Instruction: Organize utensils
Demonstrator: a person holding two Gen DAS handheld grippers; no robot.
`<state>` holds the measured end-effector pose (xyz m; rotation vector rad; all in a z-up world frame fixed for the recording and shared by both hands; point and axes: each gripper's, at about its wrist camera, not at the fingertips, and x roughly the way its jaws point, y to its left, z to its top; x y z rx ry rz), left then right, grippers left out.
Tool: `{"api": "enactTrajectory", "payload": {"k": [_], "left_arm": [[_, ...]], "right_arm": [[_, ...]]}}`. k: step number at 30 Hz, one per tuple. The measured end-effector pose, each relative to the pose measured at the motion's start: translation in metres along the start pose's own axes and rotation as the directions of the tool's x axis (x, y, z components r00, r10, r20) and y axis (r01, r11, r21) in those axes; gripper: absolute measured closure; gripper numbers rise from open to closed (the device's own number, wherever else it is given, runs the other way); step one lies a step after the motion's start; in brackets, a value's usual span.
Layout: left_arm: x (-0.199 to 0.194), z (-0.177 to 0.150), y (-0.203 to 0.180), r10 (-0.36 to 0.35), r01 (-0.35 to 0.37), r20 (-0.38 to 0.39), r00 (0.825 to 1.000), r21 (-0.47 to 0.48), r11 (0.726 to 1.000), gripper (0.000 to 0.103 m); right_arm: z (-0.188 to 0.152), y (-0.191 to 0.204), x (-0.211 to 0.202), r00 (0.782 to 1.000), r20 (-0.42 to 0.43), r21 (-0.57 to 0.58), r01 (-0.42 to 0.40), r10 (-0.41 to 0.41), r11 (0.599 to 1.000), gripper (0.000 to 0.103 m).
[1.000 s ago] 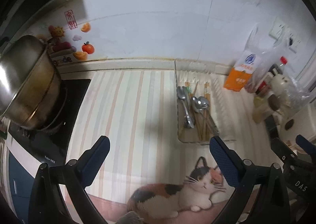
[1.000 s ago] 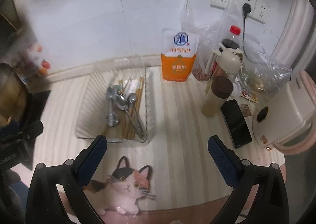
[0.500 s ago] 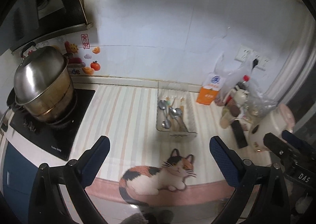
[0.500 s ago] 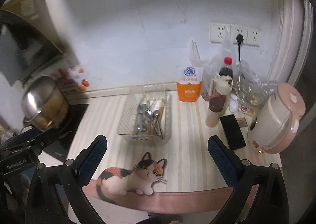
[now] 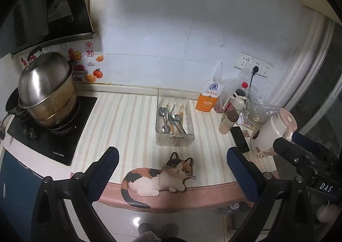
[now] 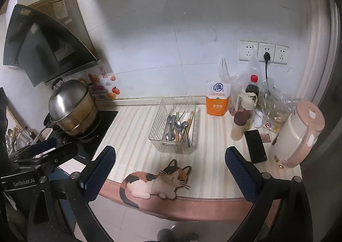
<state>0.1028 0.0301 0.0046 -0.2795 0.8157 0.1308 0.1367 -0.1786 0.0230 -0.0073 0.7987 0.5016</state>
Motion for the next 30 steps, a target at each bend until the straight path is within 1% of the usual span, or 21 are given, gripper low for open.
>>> {"api": "enactTrajectory", "payload": {"k": [3,10,15,20,30], "left_arm": [[-0.003,0.003,0.003,-0.007,0.007,0.006,1.0,0.001,1.0,0.0],[-0.004,0.003,0.011,0.004,-0.004,0.021,1.0,-0.002,1.0,0.0],[-0.002,0.0,0.015,0.027,-0.027,0.009,1.0,-0.007,1.0,0.0],[-0.003,-0.002,0.015,0.032,-0.032,0.011,0.999,-0.01,0.999,0.0],[-0.003,-0.003,0.017,0.021,-0.021,0.005,1.0,-0.017,1.0,0.0]], "right_arm": [[0.002,0.003,-0.003,1.0,-0.001,0.004,0.009,-0.009,1.0,0.0],[0.005,0.011,0.001,1.0,0.002,-0.013,0.009,-0.009,1.0,0.0],[0.005,0.015,0.006,1.0,-0.008,-0.025,0.008,-0.008,1.0,0.0],[0.004,0.017,0.007,1.0,-0.013,-0.025,0.007,-0.008,1.0,0.0],[0.004,0.018,0.009,1.0,-0.016,-0.03,0.007,-0.007,1.0,0.0]]}}
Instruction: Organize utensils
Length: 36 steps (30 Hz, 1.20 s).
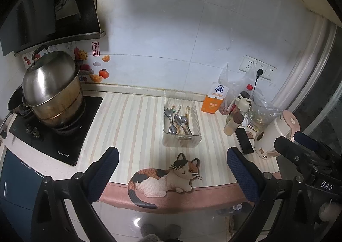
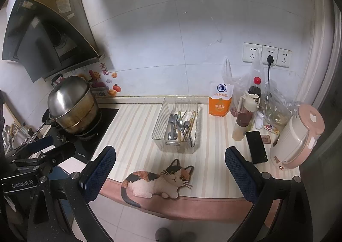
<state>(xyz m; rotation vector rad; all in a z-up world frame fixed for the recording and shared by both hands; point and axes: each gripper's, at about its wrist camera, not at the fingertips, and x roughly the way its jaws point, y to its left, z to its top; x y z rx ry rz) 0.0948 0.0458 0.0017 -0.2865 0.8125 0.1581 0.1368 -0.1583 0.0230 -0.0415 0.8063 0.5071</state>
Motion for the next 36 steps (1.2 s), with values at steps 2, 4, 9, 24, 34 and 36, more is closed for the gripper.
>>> {"api": "enactTrajectory", "payload": {"k": [2,4,9,24,34,36], "left_arm": [[-0.0002,-0.0001,0.0005,-0.001,0.001,-0.001,1.0,-0.001,1.0,0.0],[-0.0001,0.0001,0.0005,0.0,0.0,-0.001,1.0,0.002,1.0,0.0],[-0.0005,-0.0001,0.0005,0.001,-0.001,0.0,1.0,0.0,1.0,0.0],[0.003,-0.0014,-0.0006,0.011,-0.011,-0.002,1.0,-0.006,1.0,0.0],[0.0051,-0.0021,-0.0013,0.003,-0.003,-0.003,1.0,-0.004,1.0,0.0],[0.0057,-0.0017,-0.0022,0.002,-0.002,-0.005,1.0,-0.003,1.0,0.0]], "right_arm": [[-0.0006,0.0012,-0.0001,1.0,-0.001,0.001,-0.001,0.001,1.0,0.0],[-0.0012,0.0029,0.0006,1.0,-0.001,-0.001,0.0,0.0,1.0,0.0],[-0.0003,0.0001,0.0007,1.0,-0.002,-0.003,-0.005,0.005,1.0,0.0],[-0.0035,0.004,0.0027,1.0,-0.003,0.005,0.006,-0.006,1.0,0.0],[-0.0049,0.0058,0.0028,1.0,-0.002,0.005,0.007,-0.007,1.0,0.0],[-0.0044,0.0058,0.0028,1.0,-0.003,0.006,0.006,-0.006,1.0,0.0]]}}
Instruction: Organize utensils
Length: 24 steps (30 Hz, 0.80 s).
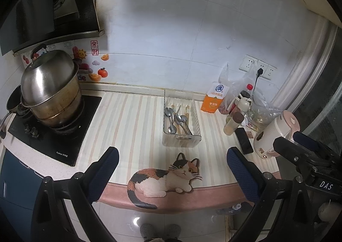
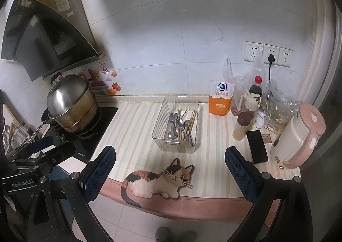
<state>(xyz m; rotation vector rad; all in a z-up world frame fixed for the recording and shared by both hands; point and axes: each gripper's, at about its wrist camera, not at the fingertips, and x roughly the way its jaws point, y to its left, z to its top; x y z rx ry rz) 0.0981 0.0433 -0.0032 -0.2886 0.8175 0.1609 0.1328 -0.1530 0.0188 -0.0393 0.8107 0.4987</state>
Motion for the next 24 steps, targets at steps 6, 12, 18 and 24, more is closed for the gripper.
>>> {"api": "enactTrajectory", "payload": {"k": [6,12,18,24], "left_arm": [[-0.002,0.001,-0.003,-0.006,0.006,0.003,1.0,0.002,1.0,0.0],[-0.002,0.003,-0.004,-0.01,0.01,0.005,1.0,0.0,1.0,0.0],[-0.002,0.005,-0.007,-0.018,0.018,0.004,1.0,0.006,1.0,0.0],[-0.001,0.006,-0.009,-0.025,0.025,0.002,1.0,0.01,1.0,0.0]], "right_arm": [[0.0,0.0,0.0,1.0,-0.001,0.0,-0.001,0.001,1.0,0.0],[0.002,-0.002,0.0,1.0,-0.005,-0.001,0.001,-0.001,1.0,0.0],[0.004,-0.01,-0.003,1.0,-0.006,0.004,0.0,0.0,1.0,0.0],[0.006,-0.013,-0.006,1.0,-0.004,0.002,0.0,0.0,1.0,0.0]]}}
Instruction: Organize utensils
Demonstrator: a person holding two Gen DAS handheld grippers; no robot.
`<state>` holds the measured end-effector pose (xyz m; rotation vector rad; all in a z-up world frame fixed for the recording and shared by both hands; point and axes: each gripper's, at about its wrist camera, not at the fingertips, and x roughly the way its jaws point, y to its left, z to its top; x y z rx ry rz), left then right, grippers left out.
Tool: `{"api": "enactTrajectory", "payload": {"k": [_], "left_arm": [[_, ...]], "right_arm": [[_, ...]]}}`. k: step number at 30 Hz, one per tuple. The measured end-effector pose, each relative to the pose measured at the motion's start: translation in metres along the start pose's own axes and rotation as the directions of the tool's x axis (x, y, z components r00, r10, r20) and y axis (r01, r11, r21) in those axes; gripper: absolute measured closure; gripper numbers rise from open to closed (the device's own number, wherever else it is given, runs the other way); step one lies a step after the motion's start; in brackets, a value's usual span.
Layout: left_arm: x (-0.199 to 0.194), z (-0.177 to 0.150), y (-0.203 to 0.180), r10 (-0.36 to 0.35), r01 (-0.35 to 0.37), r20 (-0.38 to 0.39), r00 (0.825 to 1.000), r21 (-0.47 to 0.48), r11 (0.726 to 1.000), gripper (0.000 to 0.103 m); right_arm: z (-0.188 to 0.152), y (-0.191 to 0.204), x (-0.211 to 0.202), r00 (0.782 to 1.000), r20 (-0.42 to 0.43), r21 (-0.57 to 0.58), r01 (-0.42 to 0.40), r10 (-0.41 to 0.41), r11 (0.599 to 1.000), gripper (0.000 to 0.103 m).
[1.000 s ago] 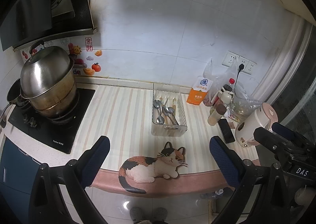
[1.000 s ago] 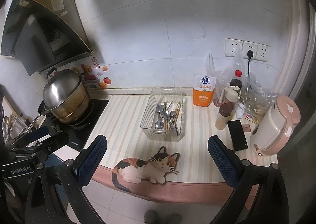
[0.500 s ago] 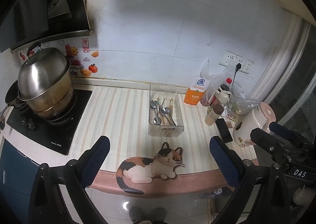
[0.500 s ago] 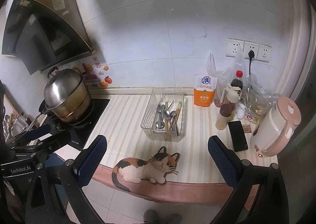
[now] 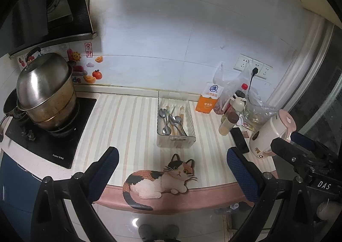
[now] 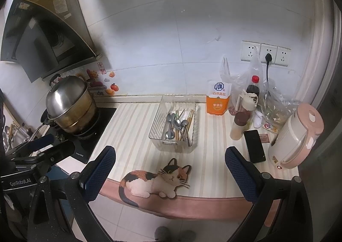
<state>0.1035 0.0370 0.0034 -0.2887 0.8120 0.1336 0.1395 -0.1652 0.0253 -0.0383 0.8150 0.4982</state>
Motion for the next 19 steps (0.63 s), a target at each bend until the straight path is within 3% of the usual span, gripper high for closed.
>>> {"api": "enactTrajectory", "payload": {"k": [19], "left_arm": [[-0.0023,0.0018,0.0022,-0.034,0.034,0.002,0.999,0.0,0.999,0.0]], "right_arm": [[0.0013,-0.0031,-0.0017,1.0,-0.003,0.003,-0.002,0.002,1.0,0.0]]}}
